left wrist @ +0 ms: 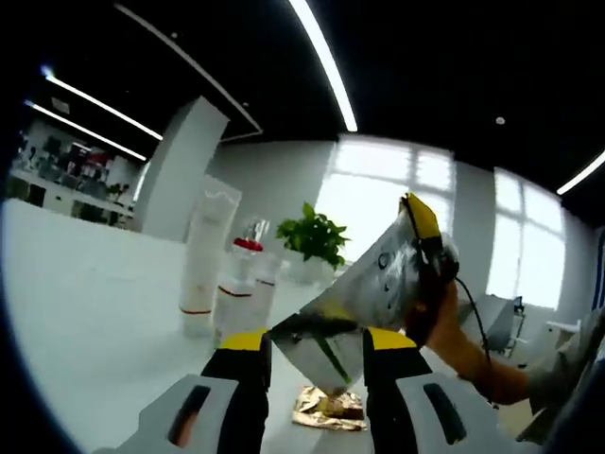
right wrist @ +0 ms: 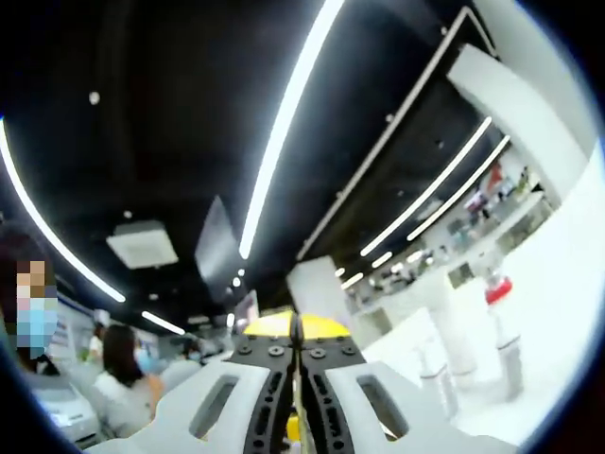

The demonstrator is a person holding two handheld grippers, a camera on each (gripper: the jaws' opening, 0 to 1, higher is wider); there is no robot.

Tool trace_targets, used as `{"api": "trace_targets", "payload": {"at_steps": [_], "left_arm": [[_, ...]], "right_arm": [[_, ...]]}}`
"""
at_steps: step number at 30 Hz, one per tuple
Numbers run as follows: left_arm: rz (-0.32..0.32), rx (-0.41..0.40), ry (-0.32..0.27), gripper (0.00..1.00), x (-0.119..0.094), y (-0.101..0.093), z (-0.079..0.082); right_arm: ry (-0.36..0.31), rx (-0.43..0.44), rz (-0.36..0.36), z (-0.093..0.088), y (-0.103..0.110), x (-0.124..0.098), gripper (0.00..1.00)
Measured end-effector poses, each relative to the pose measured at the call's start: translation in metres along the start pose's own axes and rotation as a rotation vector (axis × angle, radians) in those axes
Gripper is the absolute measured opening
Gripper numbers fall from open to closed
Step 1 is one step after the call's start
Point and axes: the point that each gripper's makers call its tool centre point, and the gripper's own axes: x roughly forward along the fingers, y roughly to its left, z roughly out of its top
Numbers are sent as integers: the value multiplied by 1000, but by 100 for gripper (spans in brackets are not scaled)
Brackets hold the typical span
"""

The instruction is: Arrange the skincare products in the storage area until every visible bottle or jar stands upright without overlapping.

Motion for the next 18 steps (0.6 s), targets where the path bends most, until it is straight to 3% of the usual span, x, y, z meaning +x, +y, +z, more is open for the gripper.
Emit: {"api": "trace_targets", "payload": {"at_steps": [3, 8, 9, 11, 12, 18], "left_arm": [[13, 23, 10, 35, -1, 1, -1], [-30, -29, -24, 24, -4, -2, 7], [-38, -44, -27, 20, -5, -3, 7], [-79, -98, -32, 4, -7, -7, 8], [-138, -120, -47, 2, -9, -14, 11], [-214, -141, -14, 1, -9, -28, 5]], "right_arm": [[-8, 8, 5, 0, 2, -1, 0], [-44, 3, -5, 11, -2, -5, 0], [-55, 3, -14, 13, -5, -6, 0], [-82, 5, -36, 18, -9, -8, 0], [-85, 5, -58, 18, -14, -9, 0], [-108, 22, -79, 20, -19, -11, 0]]}}
